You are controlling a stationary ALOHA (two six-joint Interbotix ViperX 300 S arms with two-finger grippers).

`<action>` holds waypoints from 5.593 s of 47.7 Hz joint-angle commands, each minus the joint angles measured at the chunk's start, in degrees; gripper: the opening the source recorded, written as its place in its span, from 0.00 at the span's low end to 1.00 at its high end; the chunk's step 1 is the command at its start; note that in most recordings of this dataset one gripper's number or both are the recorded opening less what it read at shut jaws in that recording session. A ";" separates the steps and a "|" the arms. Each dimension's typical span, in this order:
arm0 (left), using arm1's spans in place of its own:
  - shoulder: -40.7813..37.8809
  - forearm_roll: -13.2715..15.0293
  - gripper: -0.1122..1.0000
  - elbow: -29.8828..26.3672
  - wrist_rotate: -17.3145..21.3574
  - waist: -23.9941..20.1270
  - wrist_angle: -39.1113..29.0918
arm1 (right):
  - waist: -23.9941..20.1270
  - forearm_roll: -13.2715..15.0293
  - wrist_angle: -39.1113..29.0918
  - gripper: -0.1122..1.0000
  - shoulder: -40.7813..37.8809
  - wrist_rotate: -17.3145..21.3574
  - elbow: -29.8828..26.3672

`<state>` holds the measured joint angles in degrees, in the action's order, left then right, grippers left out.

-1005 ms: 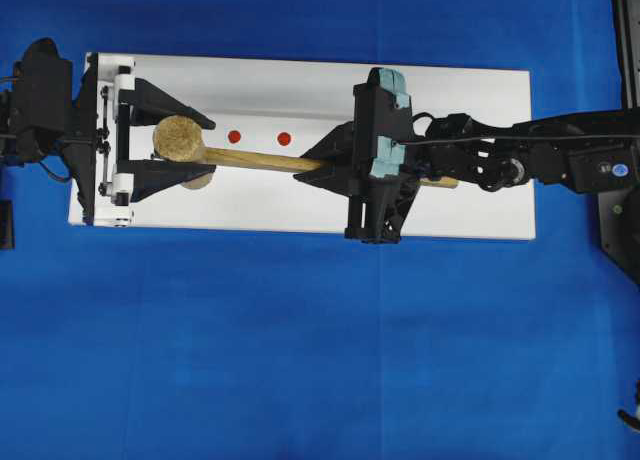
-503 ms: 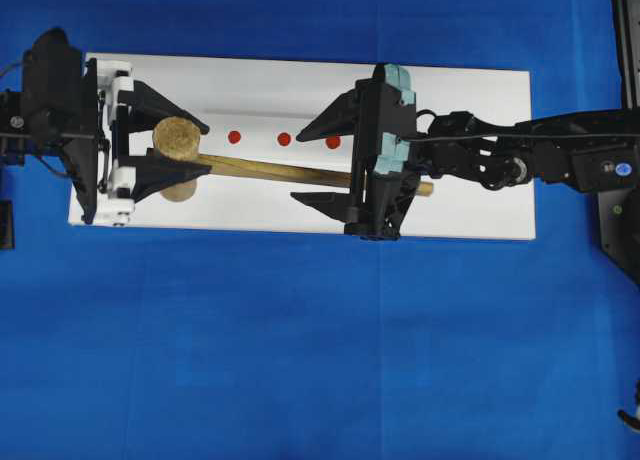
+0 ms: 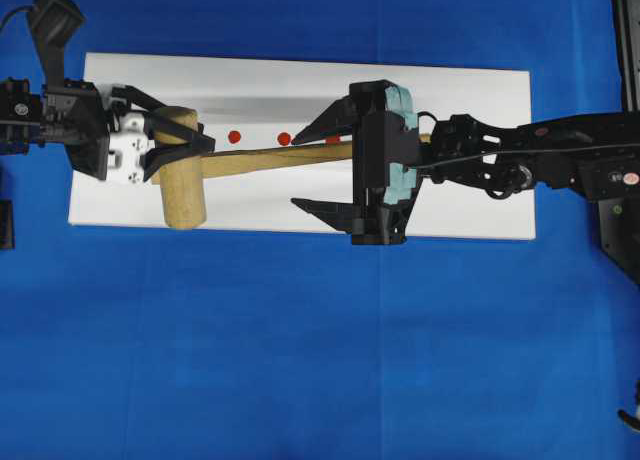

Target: Hit the mark with a hammer.

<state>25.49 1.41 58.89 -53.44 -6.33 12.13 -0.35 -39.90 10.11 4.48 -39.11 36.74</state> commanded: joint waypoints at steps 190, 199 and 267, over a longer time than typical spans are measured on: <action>15.12 -0.70 0.86 5.62 43.77 2.46 -10.90 | -19.51 -18.02 9.23 0.17 -3.43 2.72 1.93; 15.12 -0.70 0.86 5.62 43.77 2.46 -10.90 | -19.78 -18.11 9.05 0.17 -6.59 2.72 0.53; 15.12 -0.79 0.86 6.06 43.51 1.14 -11.25 | -21.97 -20.74 8.35 0.17 -21.18 2.64 -2.20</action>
<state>40.52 0.62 65.57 -9.76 -5.01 0.62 -21.97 -60.82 18.37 -17.05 -36.30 34.89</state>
